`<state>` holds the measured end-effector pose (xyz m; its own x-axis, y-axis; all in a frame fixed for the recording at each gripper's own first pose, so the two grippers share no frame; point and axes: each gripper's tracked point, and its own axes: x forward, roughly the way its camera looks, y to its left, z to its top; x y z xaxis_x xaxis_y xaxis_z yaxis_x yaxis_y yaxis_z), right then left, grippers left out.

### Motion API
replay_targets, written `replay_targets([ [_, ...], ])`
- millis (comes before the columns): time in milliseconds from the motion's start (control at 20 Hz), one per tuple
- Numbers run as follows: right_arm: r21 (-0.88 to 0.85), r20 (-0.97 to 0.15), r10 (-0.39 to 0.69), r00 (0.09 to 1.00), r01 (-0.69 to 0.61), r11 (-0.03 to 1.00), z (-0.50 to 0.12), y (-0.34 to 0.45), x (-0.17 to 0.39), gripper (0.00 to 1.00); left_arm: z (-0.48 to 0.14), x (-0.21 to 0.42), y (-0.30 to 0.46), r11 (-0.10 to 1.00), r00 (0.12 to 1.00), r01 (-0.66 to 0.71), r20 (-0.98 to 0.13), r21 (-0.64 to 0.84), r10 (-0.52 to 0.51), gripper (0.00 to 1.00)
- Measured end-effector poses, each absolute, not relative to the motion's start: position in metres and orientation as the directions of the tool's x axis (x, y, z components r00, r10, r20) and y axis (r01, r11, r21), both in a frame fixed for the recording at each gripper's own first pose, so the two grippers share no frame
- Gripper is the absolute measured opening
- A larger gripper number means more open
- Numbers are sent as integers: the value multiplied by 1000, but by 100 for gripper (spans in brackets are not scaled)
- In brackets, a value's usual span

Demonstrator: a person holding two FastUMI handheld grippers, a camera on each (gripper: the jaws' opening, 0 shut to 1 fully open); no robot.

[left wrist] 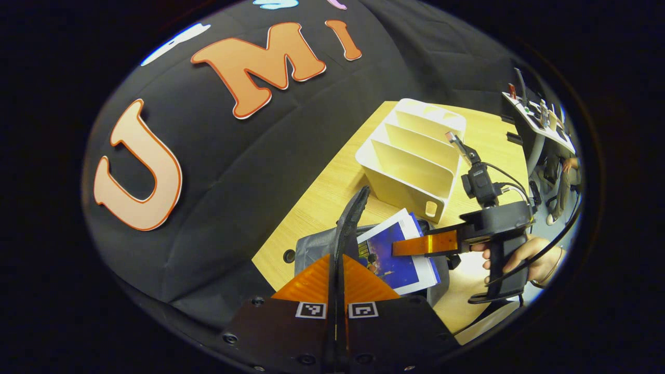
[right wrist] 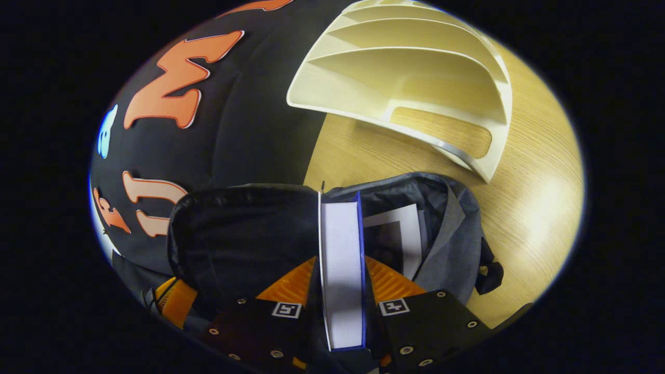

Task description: Open the schoolbag, grab two books from the bookshelf and put them into the schoolbag.

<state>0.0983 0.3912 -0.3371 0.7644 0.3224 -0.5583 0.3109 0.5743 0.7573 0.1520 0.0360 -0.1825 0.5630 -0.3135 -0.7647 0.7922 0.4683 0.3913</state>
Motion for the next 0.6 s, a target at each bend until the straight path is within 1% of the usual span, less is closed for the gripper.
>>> replay_targets([
  [50,738,-579,305,756,327,590,-344,388,98,44,-184,151,37,467,565,791,-765,396,-310,2],
  [100,727,-591,298,750,334,600,-346,387,97,40,-185,149,40,470,565,790,-766,395,-307,2],
  [150,707,-610,282,741,349,615,-351,385,95,53,-185,148,41,472,565,789,-767,394,-305,1],
  [200,690,-628,270,730,362,626,-355,381,92,57,-187,149,43,475,564,788,-768,392,-303,2],
  [250,677,-646,269,715,373,634,-359,381,88,48,-188,147,43,480,561,789,-770,384,-304,2],
  [300,667,-660,272,701,380,641,-360,382,85,63,-190,145,42,485,553,792,-774,372,-309,1],
  [350,655,-673,272,688,383,651,-363,382,80,64,-191,141,42,489,548,793,-776,364,-312,2],
  [450,640,-686,269,676,385,665,-362,377,71,69,-193,139,44,501,543,792,-777,349,-317,2],
  [500,640,-686,270,675,385,665,-359,376,69,74,-195,138,44,509,540,790,-779,340,-319,2],
  [550,647,-681,276,678,381,661,-356,376,70,75,-195,136,44,520,541,786,-779,334,-317,2],
  [600,653,-679,281,678,383,653,-354,378,70,82,-194,133,43,525,541,784,-779,330,-317,2],
])
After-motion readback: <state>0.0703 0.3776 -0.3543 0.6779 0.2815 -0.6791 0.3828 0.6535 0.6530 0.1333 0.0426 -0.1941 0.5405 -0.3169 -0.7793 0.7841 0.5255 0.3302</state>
